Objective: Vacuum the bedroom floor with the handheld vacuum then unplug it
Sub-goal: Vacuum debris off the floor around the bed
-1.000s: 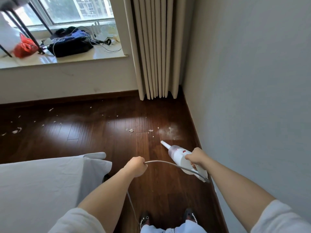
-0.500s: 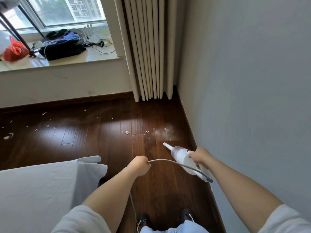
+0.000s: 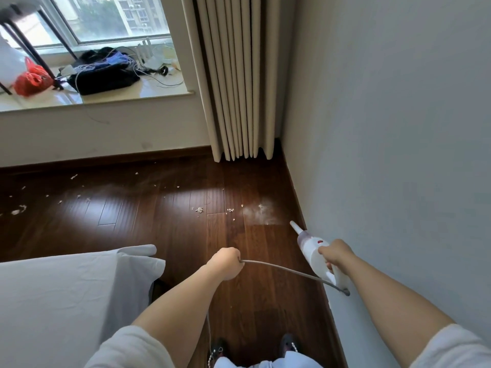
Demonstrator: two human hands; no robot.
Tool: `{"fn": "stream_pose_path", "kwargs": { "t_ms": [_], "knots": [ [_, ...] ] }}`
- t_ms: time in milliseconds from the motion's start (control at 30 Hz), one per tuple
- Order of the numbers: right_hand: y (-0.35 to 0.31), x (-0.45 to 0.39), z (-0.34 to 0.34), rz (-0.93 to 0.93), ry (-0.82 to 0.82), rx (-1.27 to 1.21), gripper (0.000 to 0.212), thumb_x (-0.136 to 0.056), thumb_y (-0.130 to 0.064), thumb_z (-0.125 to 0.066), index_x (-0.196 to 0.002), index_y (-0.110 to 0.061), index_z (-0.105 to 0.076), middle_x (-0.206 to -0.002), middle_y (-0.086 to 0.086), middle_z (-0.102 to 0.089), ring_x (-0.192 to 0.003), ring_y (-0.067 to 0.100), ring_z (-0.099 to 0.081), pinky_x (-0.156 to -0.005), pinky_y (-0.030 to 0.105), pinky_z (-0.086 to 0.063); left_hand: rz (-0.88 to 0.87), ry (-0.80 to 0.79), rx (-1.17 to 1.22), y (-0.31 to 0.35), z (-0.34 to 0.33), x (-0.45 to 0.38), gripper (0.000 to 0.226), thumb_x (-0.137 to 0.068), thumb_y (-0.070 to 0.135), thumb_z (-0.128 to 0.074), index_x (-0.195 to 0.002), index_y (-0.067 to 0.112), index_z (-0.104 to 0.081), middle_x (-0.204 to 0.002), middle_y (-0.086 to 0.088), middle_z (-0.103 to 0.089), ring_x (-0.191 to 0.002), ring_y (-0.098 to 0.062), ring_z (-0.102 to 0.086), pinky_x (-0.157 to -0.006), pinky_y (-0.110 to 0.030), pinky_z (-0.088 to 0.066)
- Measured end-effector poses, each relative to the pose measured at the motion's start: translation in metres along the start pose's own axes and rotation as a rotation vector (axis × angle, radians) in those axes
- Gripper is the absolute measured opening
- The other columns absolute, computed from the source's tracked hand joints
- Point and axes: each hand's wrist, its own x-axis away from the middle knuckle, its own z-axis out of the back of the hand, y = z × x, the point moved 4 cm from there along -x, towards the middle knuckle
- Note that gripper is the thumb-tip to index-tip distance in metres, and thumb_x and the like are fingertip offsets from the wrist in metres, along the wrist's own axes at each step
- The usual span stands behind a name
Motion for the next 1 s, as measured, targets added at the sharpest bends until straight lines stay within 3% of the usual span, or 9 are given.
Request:
{"fn": "stream_pose_path", "kwargs": {
  "t_ms": [133, 333, 400, 533, 833, 933, 1000],
  "knots": [
    [-0.005, -0.003, 0.003, 0.009, -0.03, -0.052, 0.031, -0.093, -0.015, -0.051, -0.118, 0.004, -0.052, -0.074, 0.013, -0.055, -0.053, 0.019, -0.05, -0.047, 0.024, -0.04, 0.032, 0.007, 0.011, 0.0, -0.003, 0.002, 0.029, -0.098, 0.025, -0.046, -0.117, 0.007, -0.059, -0.114, -0.01, -0.063, -0.102, -0.024, -0.061, -0.076, -0.024, -0.047],
    [-0.022, -0.005, 0.005, 0.072, -0.087, -0.08, 0.016, -0.092, -0.012, -0.052, -0.102, 0.0, -0.052, -0.067, 0.012, -0.051, -0.051, 0.018, -0.048, -0.045, 0.021, -0.039, 0.063, 0.013, 0.052, -0.005, -0.008, 0.003, 0.029, -0.099, 0.022, -0.043, -0.118, 0.006, -0.059, -0.112, -0.01, -0.063, -0.092, -0.019, -0.06, -0.071, -0.021, -0.044],
    [-0.028, -0.006, 0.0, 0.08, -0.105, -0.065, 0.017, -0.092, -0.016, -0.054, -0.097, 0.0, -0.052, -0.067, 0.011, -0.05, -0.053, 0.017, -0.048, -0.046, 0.022, -0.039, 0.065, 0.021, 0.066, -0.007, -0.008, 0.005, 0.029, -0.099, 0.022, -0.043, -0.117, 0.006, -0.059, -0.111, -0.011, -0.063, -0.086, -0.017, -0.057, -0.071, -0.022, -0.045],
    [-0.043, -0.006, -0.018, 0.121, -0.131, -0.03, 0.017, -0.091, -0.019, -0.056, -0.094, -0.003, -0.053, -0.072, 0.012, -0.052, -0.062, 0.02, -0.052, -0.055, 0.027, -0.045, 0.102, 0.046, 0.096, -0.026, -0.003, 0.009, 0.029, -0.099, 0.023, -0.043, -0.116, 0.007, -0.06, -0.109, -0.01, -0.064, -0.096, -0.022, -0.062, -0.077, -0.026, -0.049],
    [-0.101, 0.014, -0.072, 0.236, -0.211, 0.052, 0.018, -0.092, -0.018, -0.055, -0.098, -0.001, -0.052, -0.084, 0.015, -0.055, -0.074, 0.026, -0.055, -0.061, 0.028, -0.044, 0.23, 0.099, 0.168, -0.098, 0.007, 0.025, 0.027, -0.098, 0.024, -0.045, -0.114, 0.01, -0.061, -0.091, -0.001, -0.058, -0.08, -0.011, -0.055, -0.06, -0.015, -0.042],
    [-0.115, 0.024, -0.088, 0.256, -0.227, 0.081, 0.021, -0.093, -0.018, -0.055, -0.103, 0.0, -0.054, -0.08, 0.012, -0.055, -0.072, 0.022, -0.056, -0.06, 0.027, -0.045, 0.258, 0.113, 0.172, -0.115, 0.011, 0.03, 0.027, -0.098, 0.025, -0.045, -0.114, 0.009, -0.06, -0.094, -0.002, -0.059, -0.081, -0.012, -0.054, -0.068, -0.018, -0.043],
    [-0.12, 0.027, -0.096, 0.266, -0.236, 0.101, 0.026, -0.093, -0.02, -0.055, -0.109, 0.0, -0.055, -0.088, 0.013, -0.057, -0.078, 0.023, -0.059, -0.063, 0.027, -0.046, 0.271, 0.118, 0.162, -0.121, 0.014, 0.031, 0.028, -0.098, 0.025, -0.045, -0.115, 0.008, -0.06, -0.1, -0.005, -0.061, -0.081, -0.012, -0.052, -0.069, -0.019, -0.042]
  ]
}}
